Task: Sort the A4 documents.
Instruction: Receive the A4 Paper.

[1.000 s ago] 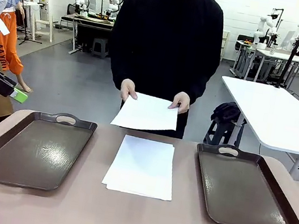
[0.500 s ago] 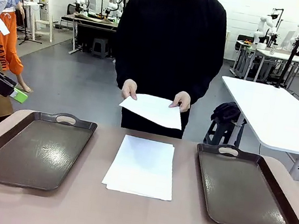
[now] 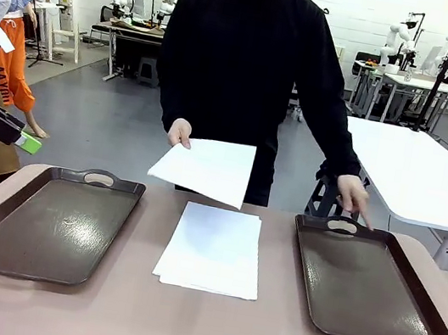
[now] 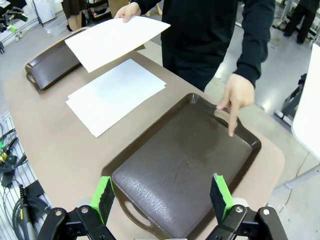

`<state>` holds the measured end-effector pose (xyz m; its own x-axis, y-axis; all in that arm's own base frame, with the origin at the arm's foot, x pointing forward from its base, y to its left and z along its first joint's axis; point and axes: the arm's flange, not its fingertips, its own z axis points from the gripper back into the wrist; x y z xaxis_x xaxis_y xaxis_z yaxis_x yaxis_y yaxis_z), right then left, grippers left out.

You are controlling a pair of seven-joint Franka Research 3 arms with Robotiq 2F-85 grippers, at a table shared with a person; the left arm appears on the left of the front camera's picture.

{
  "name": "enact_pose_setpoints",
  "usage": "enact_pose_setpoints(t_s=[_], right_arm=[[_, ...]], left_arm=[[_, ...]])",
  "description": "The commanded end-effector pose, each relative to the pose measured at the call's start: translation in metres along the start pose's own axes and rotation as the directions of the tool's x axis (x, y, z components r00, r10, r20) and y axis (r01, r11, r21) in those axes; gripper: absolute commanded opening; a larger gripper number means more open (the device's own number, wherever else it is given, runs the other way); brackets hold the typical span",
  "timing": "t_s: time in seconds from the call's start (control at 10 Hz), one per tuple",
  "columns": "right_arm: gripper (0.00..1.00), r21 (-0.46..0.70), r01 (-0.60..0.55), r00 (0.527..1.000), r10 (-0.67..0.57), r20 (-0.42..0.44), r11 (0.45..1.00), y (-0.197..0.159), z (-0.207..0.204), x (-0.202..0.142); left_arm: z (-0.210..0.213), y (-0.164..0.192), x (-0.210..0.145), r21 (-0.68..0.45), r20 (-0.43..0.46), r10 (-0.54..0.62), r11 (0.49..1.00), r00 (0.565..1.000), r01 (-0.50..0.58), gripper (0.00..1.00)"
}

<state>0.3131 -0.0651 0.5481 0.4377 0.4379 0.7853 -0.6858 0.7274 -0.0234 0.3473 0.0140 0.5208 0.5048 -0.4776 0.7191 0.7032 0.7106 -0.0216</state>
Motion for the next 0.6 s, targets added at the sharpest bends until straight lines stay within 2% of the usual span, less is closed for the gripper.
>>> enact_pose_setpoints(t_s=[0.0, 0.5], right_arm=[[1.0, 0.007, -0.011, 1.0, 0.012, -0.003, 1.0, 0.0001, 0.0002, -0.001], [1.0, 0.007, -0.011, 1.0, 0.012, -0.003, 1.0, 0.0001, 0.0002, -0.001]], left_arm=[[0.0, 0.0018, -0.0007, -0.002, 0.012, -0.016, 1.0, 1.0, 0.016, 1.0], [0.0, 0.0018, -0.0007, -0.002, 0.012, -0.016, 1.0, 1.0, 0.016, 1.0]])
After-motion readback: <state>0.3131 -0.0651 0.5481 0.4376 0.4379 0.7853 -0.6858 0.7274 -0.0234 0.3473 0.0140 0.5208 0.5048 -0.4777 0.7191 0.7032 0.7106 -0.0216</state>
